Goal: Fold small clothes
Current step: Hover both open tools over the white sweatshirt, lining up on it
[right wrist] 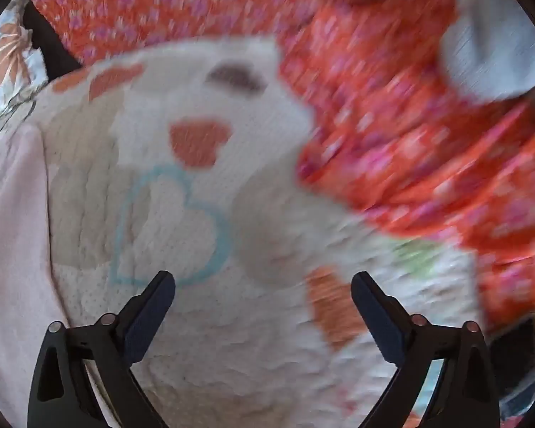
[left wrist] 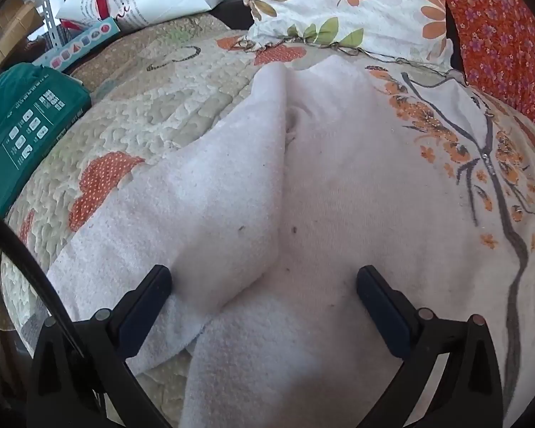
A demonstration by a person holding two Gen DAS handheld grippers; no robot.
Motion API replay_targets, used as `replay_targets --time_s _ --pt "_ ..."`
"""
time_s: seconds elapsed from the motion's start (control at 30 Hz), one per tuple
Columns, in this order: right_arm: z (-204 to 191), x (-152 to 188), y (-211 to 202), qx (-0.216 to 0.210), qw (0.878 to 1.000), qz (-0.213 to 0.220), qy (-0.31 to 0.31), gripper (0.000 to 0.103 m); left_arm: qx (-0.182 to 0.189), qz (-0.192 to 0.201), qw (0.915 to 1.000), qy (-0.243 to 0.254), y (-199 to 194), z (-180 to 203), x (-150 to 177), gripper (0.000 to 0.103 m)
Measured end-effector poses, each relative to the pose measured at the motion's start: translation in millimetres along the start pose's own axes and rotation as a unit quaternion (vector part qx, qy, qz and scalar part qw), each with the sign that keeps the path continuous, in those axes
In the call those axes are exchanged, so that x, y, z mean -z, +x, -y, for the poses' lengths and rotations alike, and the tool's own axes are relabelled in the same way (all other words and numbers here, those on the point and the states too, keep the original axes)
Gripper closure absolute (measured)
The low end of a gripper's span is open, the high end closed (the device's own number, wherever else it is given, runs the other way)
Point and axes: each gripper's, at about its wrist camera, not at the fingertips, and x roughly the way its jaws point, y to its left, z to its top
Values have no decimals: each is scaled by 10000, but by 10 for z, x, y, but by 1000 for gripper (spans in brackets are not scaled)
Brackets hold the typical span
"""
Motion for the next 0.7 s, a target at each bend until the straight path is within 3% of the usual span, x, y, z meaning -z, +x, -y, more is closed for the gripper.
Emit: replay_targets --time_s 0.1,0.17,0.23,0.33,0.43,0.53,0.6,0.7 --pt "-71 -1 -559 173 9954 938 -80 3 255 -36 9997 -7 -72 7 -22 0" --pt "-225 112 -1082 375 9804 1932 -119 2 248 20 9997 -2 -134 60 -18 0" --pt "-365 192 -1377 41 9690 2462 -220 0 93 202 9996 171 -242 112 31 0" --pt "-681 218 -1467 -1102 9743 1852 -654 0 100 458 9986 263 -415 108 59 0" --pt "-967 380 -1413 -1940 9703 1141 -885 12 -22 706 9971 278 -617 160 29 0" --pt "-1180 496 -1327 -2089 9667 1011 -1081 14 196 718 9968 275 -710 163 22 0" --pt "-1332 516 -1220 -2195 9663 687 -1155 14 322 873 9951 347 -744 211 55 0" --pt "-1425 618 -1123 -2546 9597 389 -1121 14 644 578 9948 532 -658 293 71 0"
